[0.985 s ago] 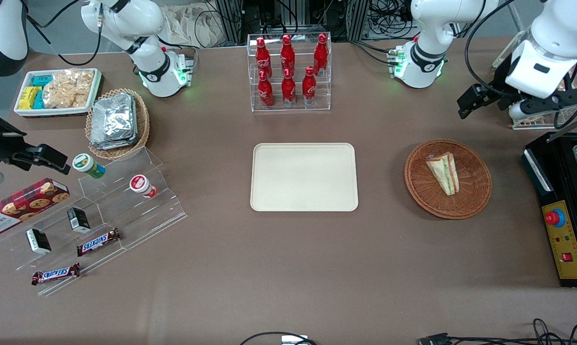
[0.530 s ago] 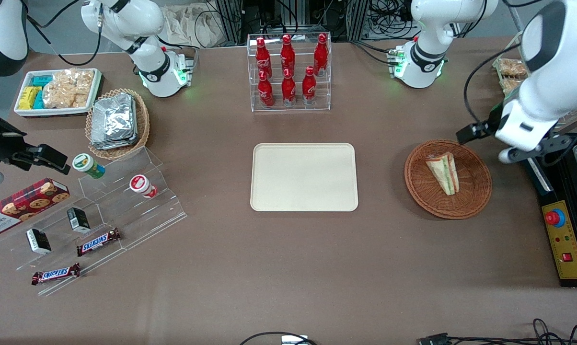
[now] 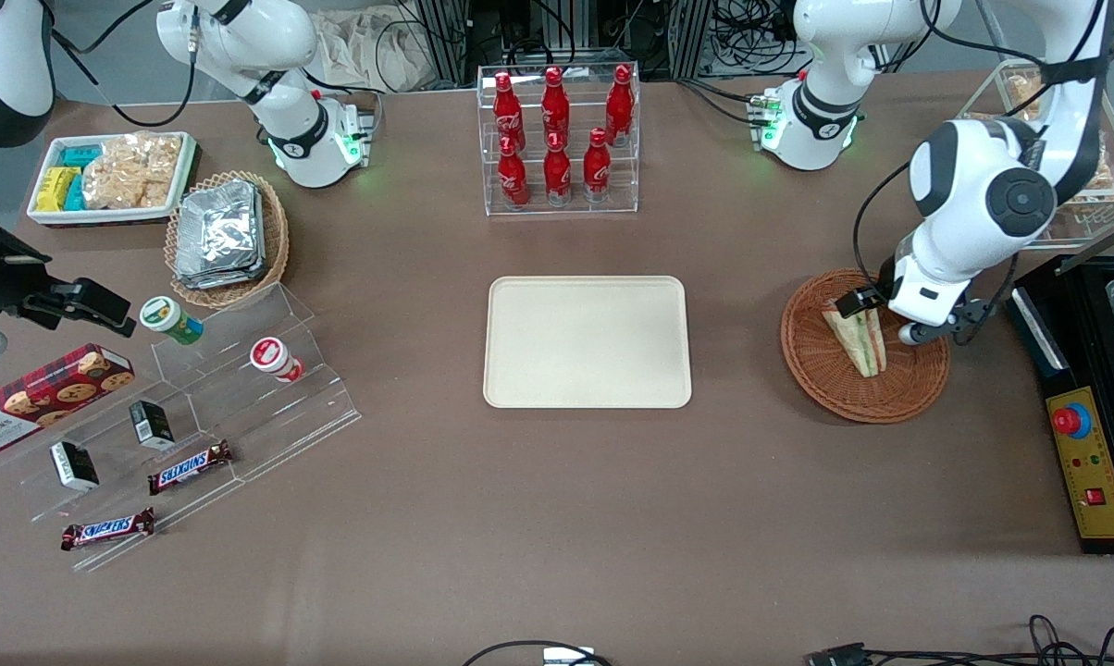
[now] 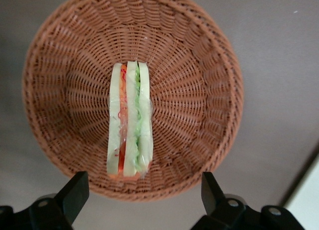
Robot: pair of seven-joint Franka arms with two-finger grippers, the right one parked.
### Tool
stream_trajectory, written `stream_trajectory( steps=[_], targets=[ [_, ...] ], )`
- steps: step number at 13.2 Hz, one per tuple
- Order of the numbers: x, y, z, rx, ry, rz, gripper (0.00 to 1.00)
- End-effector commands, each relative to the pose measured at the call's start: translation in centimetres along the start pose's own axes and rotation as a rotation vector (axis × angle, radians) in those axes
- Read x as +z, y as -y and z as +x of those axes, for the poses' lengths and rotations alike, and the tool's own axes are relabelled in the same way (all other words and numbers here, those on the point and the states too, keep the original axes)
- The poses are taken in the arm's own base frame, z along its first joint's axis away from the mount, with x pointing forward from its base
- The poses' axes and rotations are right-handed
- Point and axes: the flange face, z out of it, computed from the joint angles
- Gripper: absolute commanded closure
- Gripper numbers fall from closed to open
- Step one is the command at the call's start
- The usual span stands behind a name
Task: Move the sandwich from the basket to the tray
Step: 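Lower the left gripper around the wrapped sandwich and close it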
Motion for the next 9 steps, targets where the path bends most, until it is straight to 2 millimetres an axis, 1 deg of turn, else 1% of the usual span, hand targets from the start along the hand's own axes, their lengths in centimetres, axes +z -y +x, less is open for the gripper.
stream_trajectory(
  steps=[1,2,4,6,7,9],
  targets=[
    [2.8,0.9,0.3,-0.035,-0.016,-0.006,0.00],
    [4.3,1.5,0.5,-0.042,-0.016,-0.009,0.00],
    [6.3,2.0,1.1,-0.043,-0.027,-0.012,0.00],
    [8.1,2.2,1.6,-0.048,-0.031,-0.017,0.00],
    [8.7,2.1,1.6,-0.047,-0.030,-0.017,0.00],
    [8.8,2.2,1.6,-0.047,-0.025,-0.016,0.00]
  ],
)
